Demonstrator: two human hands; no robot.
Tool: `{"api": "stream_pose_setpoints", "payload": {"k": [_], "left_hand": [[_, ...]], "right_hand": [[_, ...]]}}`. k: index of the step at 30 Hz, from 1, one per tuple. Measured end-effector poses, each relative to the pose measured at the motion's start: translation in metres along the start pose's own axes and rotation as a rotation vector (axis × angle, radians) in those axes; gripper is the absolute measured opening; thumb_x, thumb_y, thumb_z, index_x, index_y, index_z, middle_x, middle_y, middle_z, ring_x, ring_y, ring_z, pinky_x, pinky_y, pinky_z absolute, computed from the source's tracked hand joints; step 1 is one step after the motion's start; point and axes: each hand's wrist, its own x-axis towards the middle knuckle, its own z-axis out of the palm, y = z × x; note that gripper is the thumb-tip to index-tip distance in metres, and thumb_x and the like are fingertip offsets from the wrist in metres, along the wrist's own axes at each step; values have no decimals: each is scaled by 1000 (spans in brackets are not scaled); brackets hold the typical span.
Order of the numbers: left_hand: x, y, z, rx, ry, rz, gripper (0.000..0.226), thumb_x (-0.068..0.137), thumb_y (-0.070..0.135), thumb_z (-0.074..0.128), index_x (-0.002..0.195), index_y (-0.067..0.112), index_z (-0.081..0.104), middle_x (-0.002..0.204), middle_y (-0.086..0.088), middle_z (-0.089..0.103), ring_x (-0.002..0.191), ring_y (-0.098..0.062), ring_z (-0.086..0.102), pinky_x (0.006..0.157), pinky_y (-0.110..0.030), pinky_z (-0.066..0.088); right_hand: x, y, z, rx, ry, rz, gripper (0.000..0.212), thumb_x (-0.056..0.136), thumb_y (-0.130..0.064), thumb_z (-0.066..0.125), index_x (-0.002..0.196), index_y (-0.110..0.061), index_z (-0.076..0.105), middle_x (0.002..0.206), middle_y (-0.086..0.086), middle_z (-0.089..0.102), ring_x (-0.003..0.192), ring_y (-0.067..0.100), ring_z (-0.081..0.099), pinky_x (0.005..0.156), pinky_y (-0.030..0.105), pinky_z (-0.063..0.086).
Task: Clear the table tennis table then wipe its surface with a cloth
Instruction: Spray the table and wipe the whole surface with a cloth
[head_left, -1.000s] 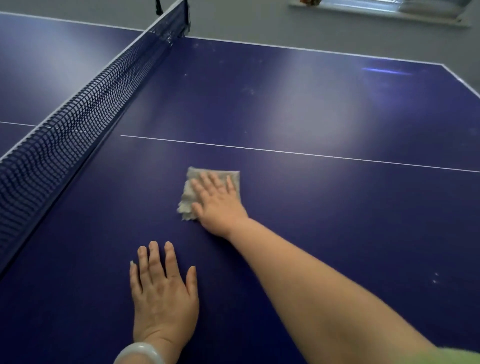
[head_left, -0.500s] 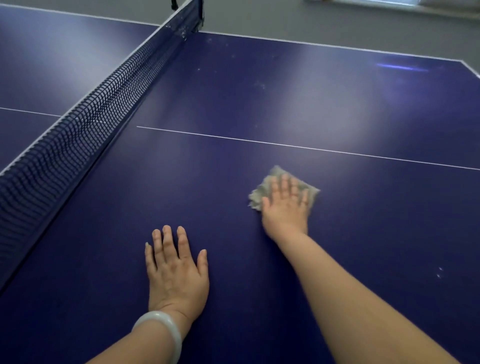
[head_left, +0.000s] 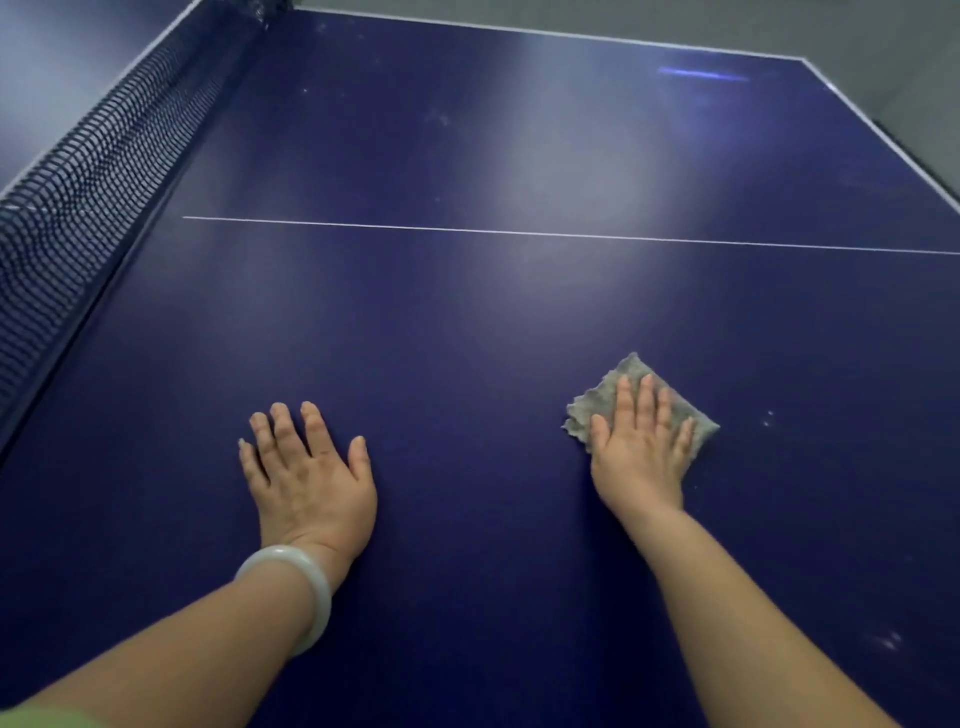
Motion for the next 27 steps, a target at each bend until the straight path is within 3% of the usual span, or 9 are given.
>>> {"api": "stream_pose_setpoints", "payload": {"k": [2, 4, 7, 11, 14, 16, 19, 24, 27], "left_hand": [[0, -1, 0, -11, 2, 9, 70, 98, 51, 20, 154, 10, 10, 161, -17, 6, 149, -33, -4, 121, -48, -3], [0, -2, 0, -23, 6, 14, 70, 98, 50, 22, 153, 9, 12, 160, -18, 6, 149, -33, -3, 121, -48, -2], [1, -3, 0, -55, 13, 19, 70, 98, 49, 25, 153, 8, 13, 160, -18, 7, 149, -34, -3, 121, -49, -2], [0, -7, -2, -116, -2, 44, 73, 97, 51, 30, 153, 8, 13, 161, -19, 4, 149, -34, -5, 121, -48, -5], [2, -16, -7, -278, -22, 91, 71, 96, 52, 39, 153, 13, 22, 161, -17, 5, 149, -30, -6, 120, -43, -9], [3, -26, -14, -458, -55, 137, 61, 97, 46, 45, 150, 18, 32, 161, -12, 11, 150, -26, -2, 121, -40, -8], [-18, -41, -23, -715, -151, 188, 59, 97, 33, 53, 150, 15, 33, 159, -7, 16, 149, -23, 8, 122, -43, 8], [-109, -42, -14, -430, -69, 504, 58, 96, 23, 54, 147, 4, 34, 157, -19, 22, 148, -32, 13, 122, -41, 9], [-160, -42, 1, -238, -80, 554, 62, 101, 39, 31, 153, 7, 19, 161, -17, 9, 150, -29, 3, 122, -38, 0]], "right_hand": [[-46, -26, 14, 27, 8, -147, 64, 99, -48, 5, 154, -21, -12, 160, 1, -21, 147, 20, -23, 117, 50, -15], [-98, -46, 25, 12, 16, -392, 66, 96, -49, 8, 156, -21, 0, 162, 1, -11, 148, 20, -15, 116, 48, -12], [-137, -25, 27, -31, -60, -642, 63, 97, -51, 14, 156, -29, 4, 163, -5, -8, 148, 13, -16, 117, 45, -10], [-110, 30, 14, -36, -56, -366, 68, 87, -59, -1, 150, -36, -14, 160, -12, -20, 141, 5, -30, 115, 35, -24], [-98, 31, 13, -34, -96, -194, 60, 101, -49, 13, 153, -32, -10, 160, -9, -22, 144, 9, -26, 117, 40, -20], [-103, 17, 12, -19, -96, -156, 60, 103, -45, 17, 155, -28, -9, 161, -5, -21, 146, 14, -24, 117, 44, -18], [-141, -7, 20, 10, -93, -225, 62, 102, -46, 15, 154, -25, -10, 160, -2, -22, 145, 16, -26, 117, 45, -18], [-236, 4, 39, -27, -65, -606, 63, 98, -49, 15, 156, -26, 9, 163, -4, -3, 149, 15, -10, 118, 45, -6], [-214, 63, 29, -43, -61, -477, 65, 92, -56, 6, 153, -34, -5, 161, -10, -14, 147, 9, -18, 118, 41, -14]]}}
